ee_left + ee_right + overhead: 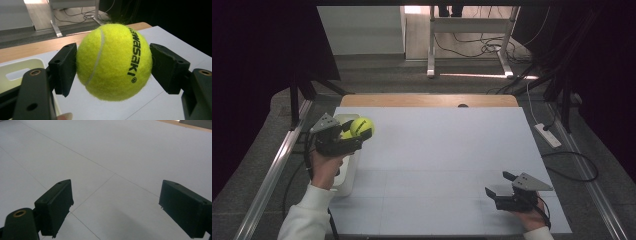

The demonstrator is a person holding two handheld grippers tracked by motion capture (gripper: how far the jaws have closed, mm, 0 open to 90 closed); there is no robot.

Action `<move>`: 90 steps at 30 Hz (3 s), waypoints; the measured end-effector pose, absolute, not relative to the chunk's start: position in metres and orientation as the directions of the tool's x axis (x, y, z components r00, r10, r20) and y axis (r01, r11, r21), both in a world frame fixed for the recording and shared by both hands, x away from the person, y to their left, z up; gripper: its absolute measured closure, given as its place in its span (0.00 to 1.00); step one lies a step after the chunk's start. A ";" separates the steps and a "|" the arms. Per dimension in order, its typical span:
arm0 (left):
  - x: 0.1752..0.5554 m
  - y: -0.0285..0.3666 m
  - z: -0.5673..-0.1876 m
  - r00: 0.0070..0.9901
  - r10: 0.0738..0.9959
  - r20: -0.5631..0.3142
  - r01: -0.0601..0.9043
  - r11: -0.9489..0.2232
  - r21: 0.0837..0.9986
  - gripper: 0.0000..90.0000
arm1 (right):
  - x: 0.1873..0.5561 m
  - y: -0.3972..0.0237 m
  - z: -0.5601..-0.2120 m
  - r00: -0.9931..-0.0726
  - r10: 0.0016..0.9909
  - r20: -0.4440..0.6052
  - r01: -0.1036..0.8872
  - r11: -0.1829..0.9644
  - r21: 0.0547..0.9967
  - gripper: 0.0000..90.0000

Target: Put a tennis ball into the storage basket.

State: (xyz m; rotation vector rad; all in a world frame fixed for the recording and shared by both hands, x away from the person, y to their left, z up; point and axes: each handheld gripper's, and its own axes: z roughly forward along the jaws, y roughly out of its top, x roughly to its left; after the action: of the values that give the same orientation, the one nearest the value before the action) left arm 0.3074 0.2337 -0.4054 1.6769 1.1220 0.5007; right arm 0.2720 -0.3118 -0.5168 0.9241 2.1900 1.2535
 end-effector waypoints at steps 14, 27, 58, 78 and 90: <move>0.307 0.247 -0.405 0.444 0.877 -0.182 0.440 -0.037 0.897 0.30 | 0.272 -0.312 -0.517 -0.673 0.738 -0.053 0.327 0.361 0.873 0.13; 0.304 0.261 -0.405 0.408 0.894 -0.185 0.444 -0.017 0.896 0.30 | 0.272 -0.312 -0.517 -0.671 0.739 -0.053 0.328 0.361 0.873 0.13; 0.303 0.286 -0.412 0.325 0.928 -0.183 0.468 0.010 0.884 0.30 | 0.272 -0.311 -0.517 -0.671 0.740 -0.054 0.328 0.362 0.873 0.13; 0.314 0.292 -0.418 0.278 0.946 -0.166 0.520 -0.004 0.854 0.29 | 0.273 -0.311 -0.517 -0.671 0.739 -0.050 0.330 0.359 0.873 0.13; 0.321 0.292 -0.423 0.262 0.952 -0.155 0.569 -0.023 0.822 0.29 | 0.273 -0.310 -0.517 -0.671 0.739 -0.051 0.331 0.361 0.872 0.13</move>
State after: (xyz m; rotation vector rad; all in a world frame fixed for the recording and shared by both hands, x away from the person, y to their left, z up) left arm 0.3205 0.2922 -0.4231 1.7000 1.4113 0.5790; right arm 0.2728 -0.3097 -0.5171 0.9297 2.1892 1.2515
